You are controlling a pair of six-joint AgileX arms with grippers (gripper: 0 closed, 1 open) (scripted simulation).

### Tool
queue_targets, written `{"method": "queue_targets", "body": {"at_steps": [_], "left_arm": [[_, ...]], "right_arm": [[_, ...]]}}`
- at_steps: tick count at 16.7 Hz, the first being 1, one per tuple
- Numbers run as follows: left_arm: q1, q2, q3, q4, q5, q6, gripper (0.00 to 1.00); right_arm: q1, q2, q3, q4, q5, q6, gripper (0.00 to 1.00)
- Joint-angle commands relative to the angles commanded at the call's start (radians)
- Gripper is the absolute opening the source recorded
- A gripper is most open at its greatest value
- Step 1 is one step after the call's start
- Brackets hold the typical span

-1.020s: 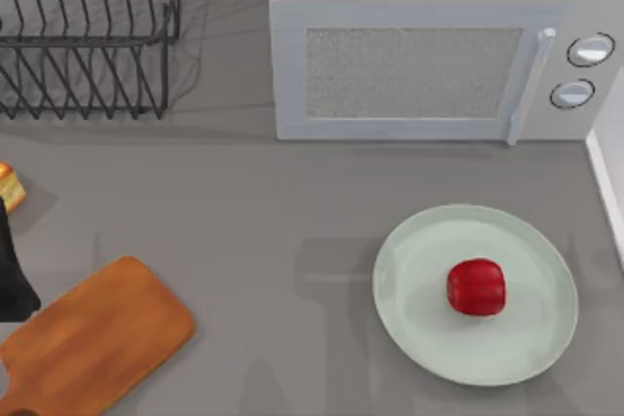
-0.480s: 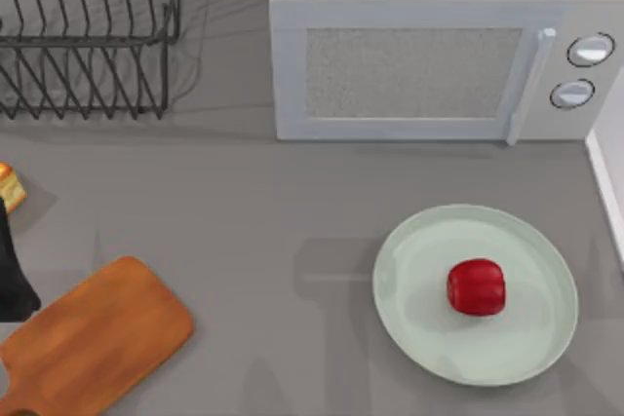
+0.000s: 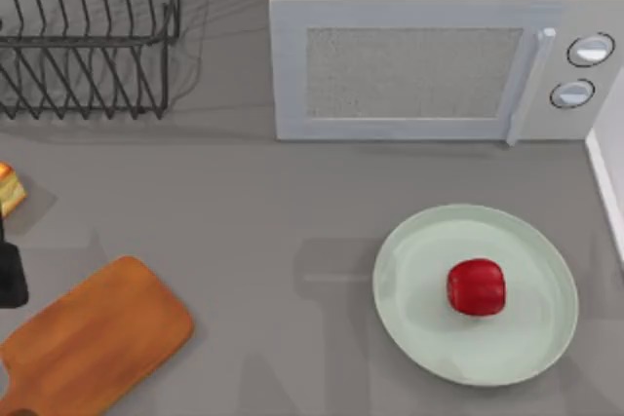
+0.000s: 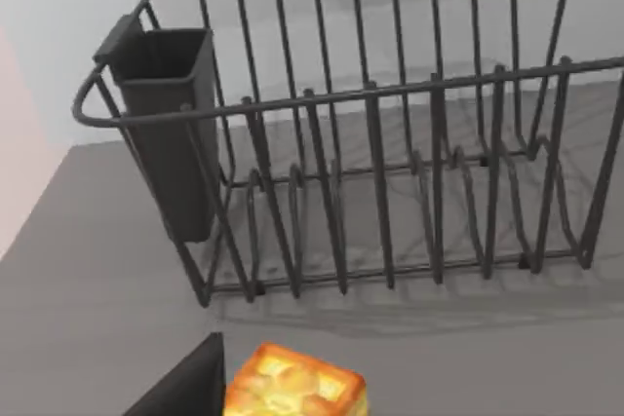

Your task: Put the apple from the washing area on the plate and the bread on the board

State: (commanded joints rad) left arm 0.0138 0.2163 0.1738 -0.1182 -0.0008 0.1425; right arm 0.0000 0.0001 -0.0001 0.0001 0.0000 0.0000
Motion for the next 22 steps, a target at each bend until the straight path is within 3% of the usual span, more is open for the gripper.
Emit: {"method": "queue_targets", "body": {"at_steps": [14,18,22], "left_arm": [[0.078,1.439,0.876,-0.776,0.024,0.508,1.00],[0.108,1.717,1.152,-0.924,0.017,0.562,1.00],[0.133,1.848,1.380,-0.991,0.008,0.580,1.00]], "right_arm": [[0.000,0.000,0.000,0.000,0.000,0.000,1.00],[0.000,0.000,0.000,0.000,0.000,0.000,1.00],[0.000,0.000,0.000,0.000,0.000,0.000,1.00]]}}
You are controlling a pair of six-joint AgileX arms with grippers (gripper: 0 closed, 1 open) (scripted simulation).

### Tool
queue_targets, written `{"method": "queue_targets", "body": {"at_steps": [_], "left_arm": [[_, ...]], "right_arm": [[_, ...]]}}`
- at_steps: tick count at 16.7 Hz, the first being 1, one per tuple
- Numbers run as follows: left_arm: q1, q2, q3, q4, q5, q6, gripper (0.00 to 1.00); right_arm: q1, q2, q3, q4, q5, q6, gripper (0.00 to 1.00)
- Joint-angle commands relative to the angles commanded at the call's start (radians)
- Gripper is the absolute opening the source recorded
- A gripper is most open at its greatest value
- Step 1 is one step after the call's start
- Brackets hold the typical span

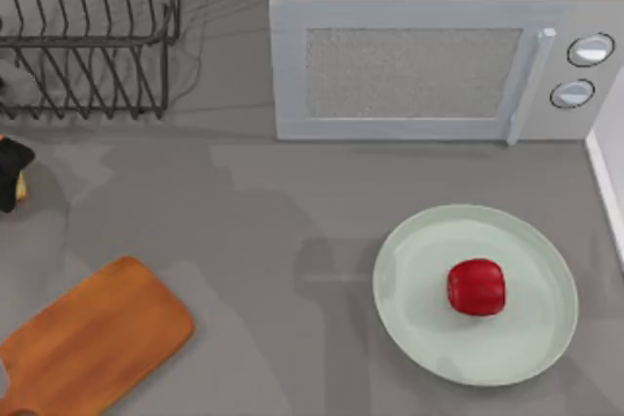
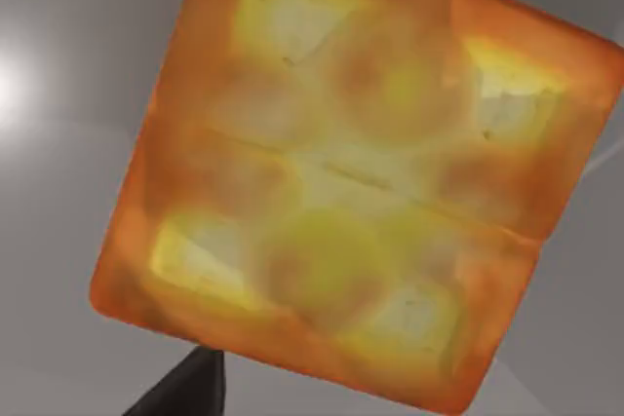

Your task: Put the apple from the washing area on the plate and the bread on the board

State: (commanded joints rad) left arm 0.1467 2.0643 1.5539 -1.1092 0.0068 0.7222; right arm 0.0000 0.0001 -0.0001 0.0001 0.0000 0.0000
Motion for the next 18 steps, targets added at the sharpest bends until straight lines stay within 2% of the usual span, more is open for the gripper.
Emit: {"method": "queue_targets", "body": {"at_steps": [3,9,18], "left_arm": [[0.011,0.027,0.086,-0.016,-0.005,0.000,1.00],[0.006,0.035,0.084,-0.016,-0.005,-0.001,1.00],[0.013,0.099,-0.030,0.178,-0.005,0.001,1.00]], "right_arm": [[0.000,0.000,0.000,0.000,0.000,0.000,1.00],[0.000,0.000,0.000,0.000,0.000,0.000,1.00],[0.000,0.000,0.000,0.000,0.000,0.000,1.00]]}}
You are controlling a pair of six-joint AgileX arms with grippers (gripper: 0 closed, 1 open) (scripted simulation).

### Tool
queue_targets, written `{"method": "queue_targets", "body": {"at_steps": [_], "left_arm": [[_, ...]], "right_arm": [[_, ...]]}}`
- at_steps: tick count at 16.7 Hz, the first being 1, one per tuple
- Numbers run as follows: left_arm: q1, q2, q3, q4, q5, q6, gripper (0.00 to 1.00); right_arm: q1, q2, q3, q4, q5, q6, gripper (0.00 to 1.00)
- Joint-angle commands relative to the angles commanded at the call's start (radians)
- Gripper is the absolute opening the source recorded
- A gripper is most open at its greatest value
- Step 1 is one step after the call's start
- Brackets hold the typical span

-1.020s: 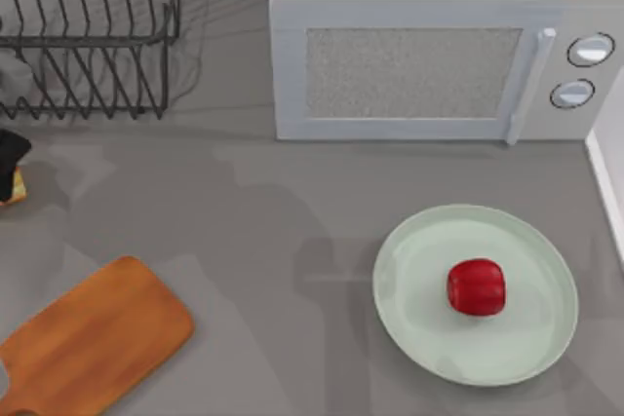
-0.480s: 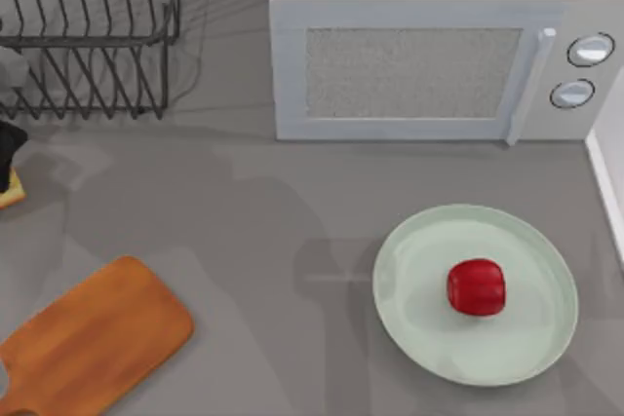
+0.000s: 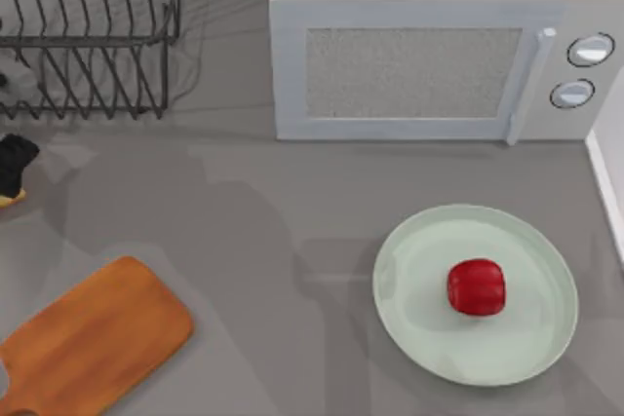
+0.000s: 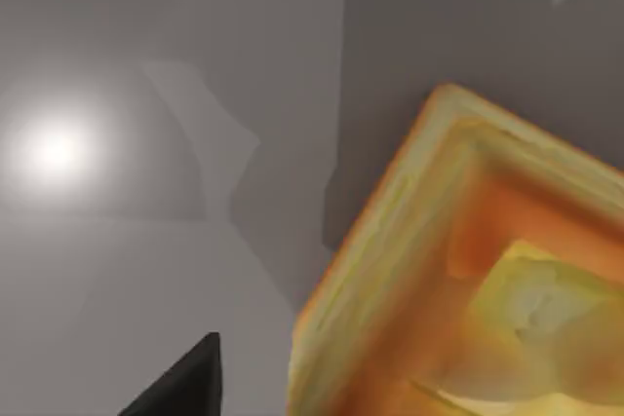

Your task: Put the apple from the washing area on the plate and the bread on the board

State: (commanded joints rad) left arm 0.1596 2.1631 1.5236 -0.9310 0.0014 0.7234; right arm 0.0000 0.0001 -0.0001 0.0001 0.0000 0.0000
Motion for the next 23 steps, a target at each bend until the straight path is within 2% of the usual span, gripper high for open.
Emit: {"method": "queue_targets", "body": {"at_steps": [7,20,23], "left_arm": [[0.001,0.017,-0.029,0.046,0.000,0.001,1.00],[0.001,0.017,-0.029,0.046,0.000,0.001,0.02],[0.001,0.017,-0.029,0.046,0.000,0.001,0.00]], "right_arm": [[0.000,0.000,0.000,0.000,0.000,0.000,1.00],[0.000,0.000,0.000,0.000,0.000,0.000,1.00],[0.000,0.000,0.000,0.000,0.000,0.000,1.00]]}}
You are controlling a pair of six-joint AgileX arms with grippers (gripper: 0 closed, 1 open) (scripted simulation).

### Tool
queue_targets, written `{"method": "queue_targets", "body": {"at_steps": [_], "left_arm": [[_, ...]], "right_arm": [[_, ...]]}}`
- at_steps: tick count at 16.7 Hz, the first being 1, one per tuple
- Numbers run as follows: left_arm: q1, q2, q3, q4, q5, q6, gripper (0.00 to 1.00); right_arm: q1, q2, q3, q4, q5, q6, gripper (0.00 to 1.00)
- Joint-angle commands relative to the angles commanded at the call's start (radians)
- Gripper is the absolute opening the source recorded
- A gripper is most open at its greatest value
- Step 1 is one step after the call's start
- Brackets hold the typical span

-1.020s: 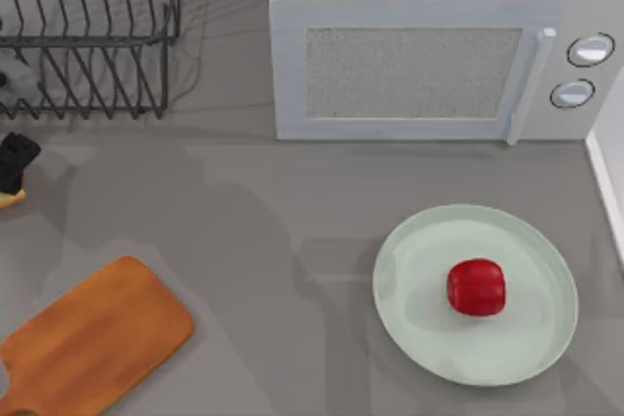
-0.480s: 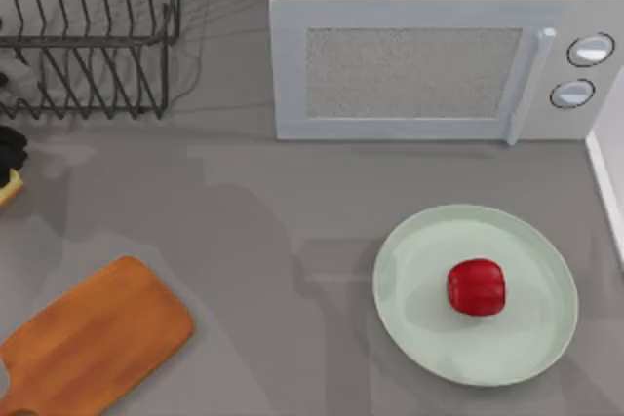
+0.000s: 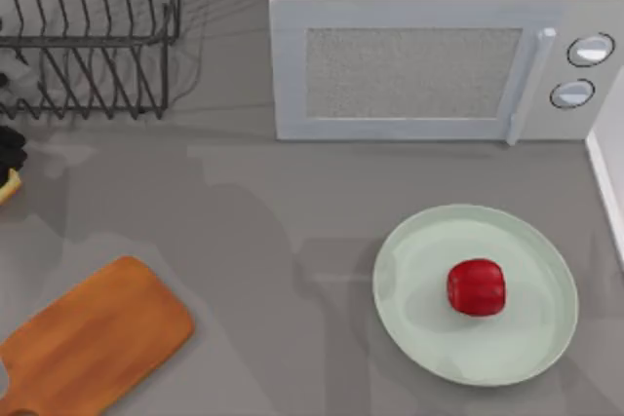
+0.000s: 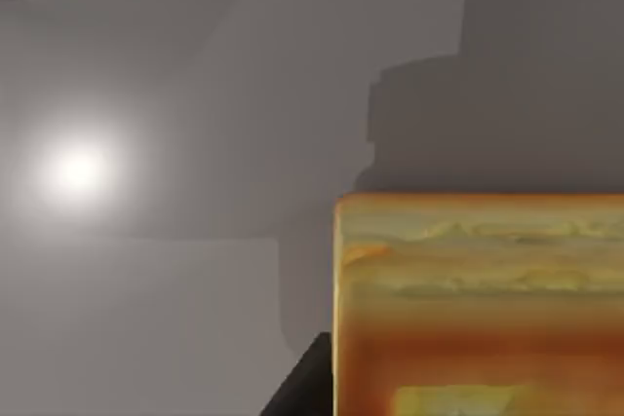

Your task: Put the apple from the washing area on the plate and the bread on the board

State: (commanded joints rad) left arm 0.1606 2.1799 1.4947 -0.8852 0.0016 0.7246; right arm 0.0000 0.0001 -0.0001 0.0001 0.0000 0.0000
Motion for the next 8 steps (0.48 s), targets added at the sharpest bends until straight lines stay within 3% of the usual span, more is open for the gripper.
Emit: {"method": "queue_targets", "body": {"at_steps": [8], "left_arm": [[-0.005,-0.068,0.040,0.002,0.000,0.001,0.00]], "right_arm": [[0.000,0.000,0.000,0.000,0.000,0.000,1.00]]}}
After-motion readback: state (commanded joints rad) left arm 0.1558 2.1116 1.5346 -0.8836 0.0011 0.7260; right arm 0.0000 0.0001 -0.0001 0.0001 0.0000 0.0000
